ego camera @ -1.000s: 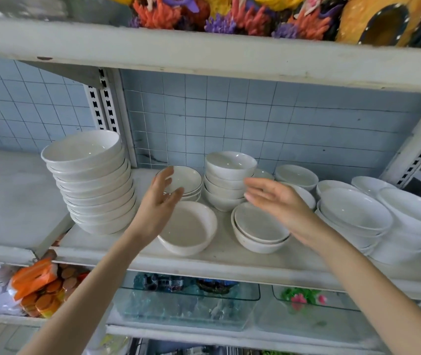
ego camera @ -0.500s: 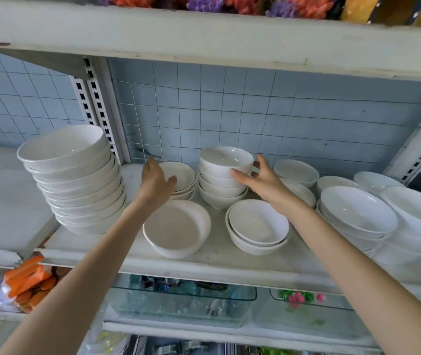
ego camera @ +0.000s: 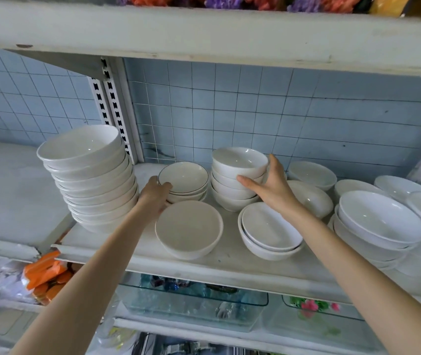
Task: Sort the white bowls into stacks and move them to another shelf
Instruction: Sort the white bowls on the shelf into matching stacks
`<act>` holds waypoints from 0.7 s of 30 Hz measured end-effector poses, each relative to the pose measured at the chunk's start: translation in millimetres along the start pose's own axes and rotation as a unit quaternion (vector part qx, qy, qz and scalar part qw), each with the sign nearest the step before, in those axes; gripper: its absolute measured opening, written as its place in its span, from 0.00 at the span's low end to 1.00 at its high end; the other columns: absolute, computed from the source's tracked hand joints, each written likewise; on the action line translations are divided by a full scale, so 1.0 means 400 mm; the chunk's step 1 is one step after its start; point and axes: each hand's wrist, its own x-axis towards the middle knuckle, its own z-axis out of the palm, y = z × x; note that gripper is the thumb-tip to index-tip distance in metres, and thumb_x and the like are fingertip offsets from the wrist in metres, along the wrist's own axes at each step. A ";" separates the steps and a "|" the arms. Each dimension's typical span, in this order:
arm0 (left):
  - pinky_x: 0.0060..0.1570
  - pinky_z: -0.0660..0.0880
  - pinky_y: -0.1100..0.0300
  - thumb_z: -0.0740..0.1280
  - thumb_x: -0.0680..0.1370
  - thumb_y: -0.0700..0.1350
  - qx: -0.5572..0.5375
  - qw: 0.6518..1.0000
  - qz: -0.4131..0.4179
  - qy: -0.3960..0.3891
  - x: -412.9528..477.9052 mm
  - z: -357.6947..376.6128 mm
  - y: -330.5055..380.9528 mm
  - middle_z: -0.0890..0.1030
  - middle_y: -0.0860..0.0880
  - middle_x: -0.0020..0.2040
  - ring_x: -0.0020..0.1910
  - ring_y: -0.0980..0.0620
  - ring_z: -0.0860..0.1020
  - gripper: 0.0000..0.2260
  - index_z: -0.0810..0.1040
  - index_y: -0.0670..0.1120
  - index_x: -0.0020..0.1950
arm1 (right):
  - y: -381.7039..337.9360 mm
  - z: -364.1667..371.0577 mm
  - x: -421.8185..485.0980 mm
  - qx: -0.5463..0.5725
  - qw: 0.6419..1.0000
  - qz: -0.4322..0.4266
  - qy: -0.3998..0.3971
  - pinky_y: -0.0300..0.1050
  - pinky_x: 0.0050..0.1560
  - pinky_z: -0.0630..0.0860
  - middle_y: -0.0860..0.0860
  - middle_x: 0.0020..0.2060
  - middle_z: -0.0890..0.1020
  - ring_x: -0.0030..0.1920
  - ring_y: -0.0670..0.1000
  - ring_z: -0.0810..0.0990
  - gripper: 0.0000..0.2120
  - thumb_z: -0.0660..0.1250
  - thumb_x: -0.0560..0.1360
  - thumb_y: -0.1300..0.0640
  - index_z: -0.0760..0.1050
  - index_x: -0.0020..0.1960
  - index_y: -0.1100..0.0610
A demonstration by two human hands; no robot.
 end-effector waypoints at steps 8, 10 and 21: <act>0.51 0.71 0.61 0.74 0.71 0.51 0.061 0.988 0.129 -0.061 0.002 -0.012 -0.027 0.66 0.47 0.69 0.64 0.48 0.69 0.43 0.51 0.44 0.76 | -0.064 0.076 -0.064 -0.191 0.923 -0.328 -0.055 0.45 0.68 0.61 0.54 0.68 0.70 0.68 0.50 0.64 0.26 0.67 0.75 0.50 0.68 0.69 0.61; 0.54 0.72 0.59 0.78 0.66 0.52 0.057 0.987 0.138 -0.060 0.018 -0.020 -0.042 0.70 0.48 0.65 0.62 0.48 0.72 0.45 0.56 0.43 0.74 | -0.066 0.115 -0.061 -0.192 0.929 -0.290 -0.129 0.46 0.65 0.67 0.51 0.67 0.72 0.66 0.50 0.69 0.22 0.65 0.77 0.52 0.69 0.68 0.58; 0.47 0.69 0.62 0.80 0.64 0.50 0.003 0.984 0.166 -0.059 0.006 -0.021 -0.049 0.76 0.52 0.55 0.53 0.51 0.75 0.35 0.65 0.49 0.64 | -0.047 0.235 0.039 -0.333 0.887 -0.209 -0.240 0.51 0.49 0.72 0.58 0.47 0.77 0.49 0.59 0.76 0.06 0.61 0.76 0.67 0.76 0.48 0.64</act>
